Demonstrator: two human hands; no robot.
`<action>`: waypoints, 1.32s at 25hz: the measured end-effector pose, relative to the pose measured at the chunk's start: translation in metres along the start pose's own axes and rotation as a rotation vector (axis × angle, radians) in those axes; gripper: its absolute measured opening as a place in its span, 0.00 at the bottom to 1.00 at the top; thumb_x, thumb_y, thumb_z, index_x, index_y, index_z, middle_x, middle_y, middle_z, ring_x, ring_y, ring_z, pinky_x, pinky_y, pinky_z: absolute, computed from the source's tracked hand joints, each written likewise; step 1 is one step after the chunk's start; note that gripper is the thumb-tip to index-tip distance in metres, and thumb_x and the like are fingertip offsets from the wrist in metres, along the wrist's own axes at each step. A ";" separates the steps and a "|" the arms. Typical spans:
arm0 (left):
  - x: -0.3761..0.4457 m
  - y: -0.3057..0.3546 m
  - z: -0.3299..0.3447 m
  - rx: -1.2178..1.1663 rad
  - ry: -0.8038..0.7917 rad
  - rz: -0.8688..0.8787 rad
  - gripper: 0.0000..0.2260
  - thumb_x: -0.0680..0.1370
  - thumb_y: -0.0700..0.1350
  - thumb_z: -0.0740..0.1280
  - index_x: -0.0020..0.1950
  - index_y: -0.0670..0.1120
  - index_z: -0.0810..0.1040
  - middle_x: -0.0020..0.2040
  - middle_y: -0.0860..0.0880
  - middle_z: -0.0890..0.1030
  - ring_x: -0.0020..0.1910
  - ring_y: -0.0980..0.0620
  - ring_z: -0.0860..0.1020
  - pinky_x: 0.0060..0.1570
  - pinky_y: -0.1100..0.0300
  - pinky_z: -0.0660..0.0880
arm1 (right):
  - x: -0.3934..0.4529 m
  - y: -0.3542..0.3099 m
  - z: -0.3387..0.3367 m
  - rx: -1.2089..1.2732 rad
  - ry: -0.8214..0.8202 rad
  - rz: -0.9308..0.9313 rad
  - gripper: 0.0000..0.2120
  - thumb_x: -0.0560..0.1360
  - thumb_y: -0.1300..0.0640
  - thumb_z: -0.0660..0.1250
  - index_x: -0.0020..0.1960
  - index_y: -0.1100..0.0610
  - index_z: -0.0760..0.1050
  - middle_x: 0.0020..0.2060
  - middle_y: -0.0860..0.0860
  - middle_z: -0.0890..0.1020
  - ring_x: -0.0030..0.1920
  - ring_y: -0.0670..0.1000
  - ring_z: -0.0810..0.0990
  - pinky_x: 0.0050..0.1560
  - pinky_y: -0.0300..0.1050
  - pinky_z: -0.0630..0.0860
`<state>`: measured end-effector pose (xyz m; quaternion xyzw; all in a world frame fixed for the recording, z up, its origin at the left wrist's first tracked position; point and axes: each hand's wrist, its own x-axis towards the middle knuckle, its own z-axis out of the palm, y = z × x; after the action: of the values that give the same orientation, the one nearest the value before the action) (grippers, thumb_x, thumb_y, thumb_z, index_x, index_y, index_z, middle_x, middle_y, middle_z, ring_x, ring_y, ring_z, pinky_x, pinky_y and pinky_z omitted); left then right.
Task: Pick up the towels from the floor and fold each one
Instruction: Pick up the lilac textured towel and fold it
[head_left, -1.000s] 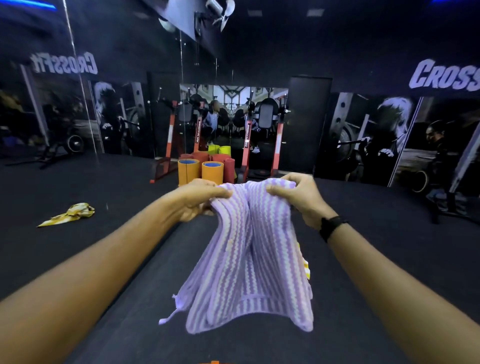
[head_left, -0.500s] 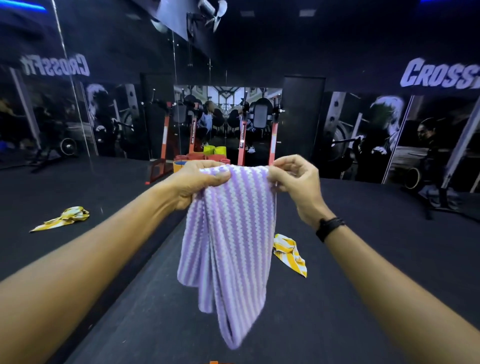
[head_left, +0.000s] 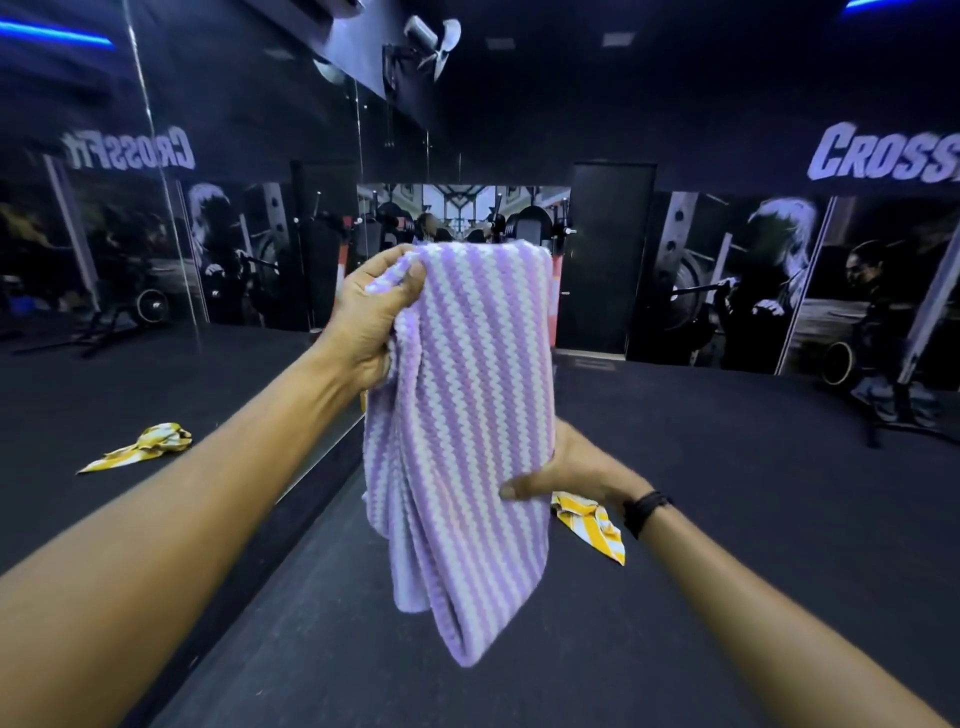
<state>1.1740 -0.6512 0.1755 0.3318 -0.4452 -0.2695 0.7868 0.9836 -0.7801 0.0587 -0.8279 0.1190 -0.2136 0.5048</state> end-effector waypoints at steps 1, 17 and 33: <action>0.003 0.003 -0.003 -0.043 0.042 0.018 0.03 0.79 0.38 0.64 0.50 0.42 0.77 0.41 0.49 0.84 0.40 0.54 0.82 0.46 0.57 0.81 | -0.004 0.014 0.006 -0.016 -0.062 0.084 0.31 0.64 0.67 0.79 0.63 0.54 0.73 0.57 0.46 0.82 0.59 0.46 0.80 0.61 0.46 0.76; -0.039 -0.010 -0.121 0.372 0.150 -0.707 0.36 0.52 0.68 0.77 0.49 0.43 0.83 0.48 0.44 0.85 0.43 0.46 0.84 0.38 0.56 0.80 | 0.019 0.005 -0.030 0.528 0.659 0.065 0.18 0.70 0.63 0.74 0.57 0.65 0.76 0.50 0.62 0.83 0.47 0.59 0.84 0.43 0.52 0.81; -0.009 -0.048 -0.112 0.581 0.182 -0.637 0.22 0.79 0.63 0.56 0.44 0.45 0.75 0.32 0.48 0.77 0.33 0.50 0.72 0.36 0.58 0.70 | 0.037 -0.053 -0.060 -0.255 0.633 -0.059 0.14 0.69 0.45 0.72 0.51 0.49 0.78 0.48 0.46 0.84 0.49 0.46 0.80 0.57 0.52 0.77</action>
<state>1.2627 -0.6434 0.0916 0.6824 -0.3068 -0.3316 0.5746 0.9865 -0.8174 0.1384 -0.7799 0.2715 -0.4580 0.3290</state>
